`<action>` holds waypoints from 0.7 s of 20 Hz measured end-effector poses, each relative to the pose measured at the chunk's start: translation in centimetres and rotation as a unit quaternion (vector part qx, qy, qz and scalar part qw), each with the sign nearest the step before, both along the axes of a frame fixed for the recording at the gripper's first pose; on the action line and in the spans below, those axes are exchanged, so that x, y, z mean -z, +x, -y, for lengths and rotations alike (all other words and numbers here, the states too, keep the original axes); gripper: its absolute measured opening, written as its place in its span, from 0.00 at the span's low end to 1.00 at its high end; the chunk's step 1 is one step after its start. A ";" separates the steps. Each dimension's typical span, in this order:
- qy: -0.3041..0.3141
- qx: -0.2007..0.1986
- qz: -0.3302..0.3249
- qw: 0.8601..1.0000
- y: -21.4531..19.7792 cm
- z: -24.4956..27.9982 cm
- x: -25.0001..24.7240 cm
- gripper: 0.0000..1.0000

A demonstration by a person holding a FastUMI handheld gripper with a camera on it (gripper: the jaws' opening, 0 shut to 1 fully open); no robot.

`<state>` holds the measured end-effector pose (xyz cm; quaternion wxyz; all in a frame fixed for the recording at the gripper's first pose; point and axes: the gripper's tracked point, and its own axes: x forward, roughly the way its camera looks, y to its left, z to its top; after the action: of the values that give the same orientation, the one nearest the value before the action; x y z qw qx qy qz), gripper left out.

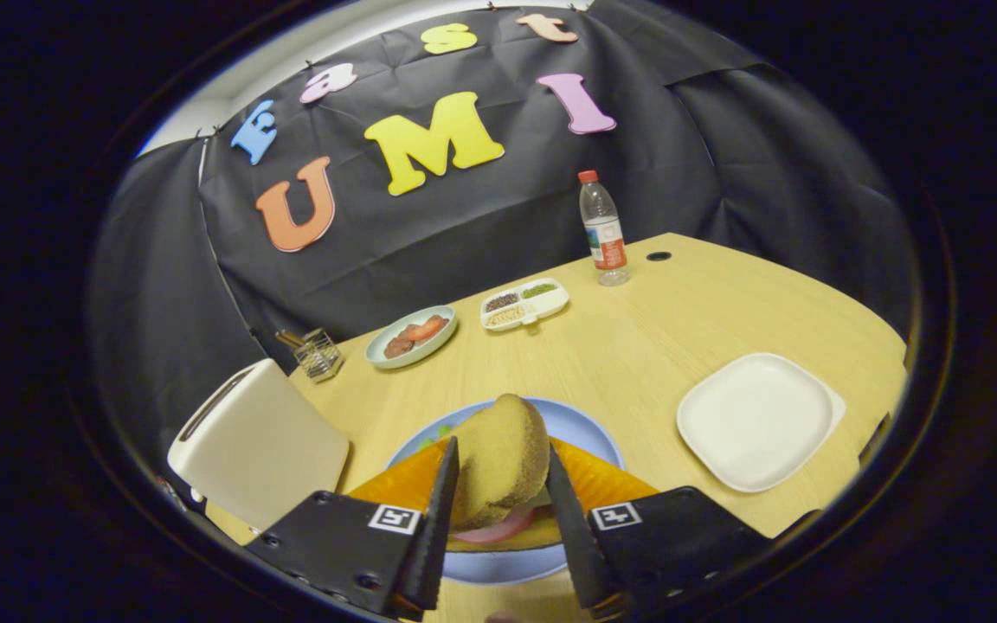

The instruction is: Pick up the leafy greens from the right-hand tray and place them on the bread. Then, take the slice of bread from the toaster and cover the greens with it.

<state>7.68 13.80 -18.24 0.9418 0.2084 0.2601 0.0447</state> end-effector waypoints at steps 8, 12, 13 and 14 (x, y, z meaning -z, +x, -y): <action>-0.059 0.014 0.072 0.996 -0.8 2.9 -4.8 0.89; -0.101 0.027 0.146 0.984 -2.6 4.4 -11.1 0.95; -0.114 0.031 0.163 0.979 -3.3 4.8 -12.8 0.95; -0.126 0.035 0.180 0.975 -4.1 5.1 -14.5 0.95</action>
<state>3.61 8.71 -3.78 0.9928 0.0857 0.0828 0.0157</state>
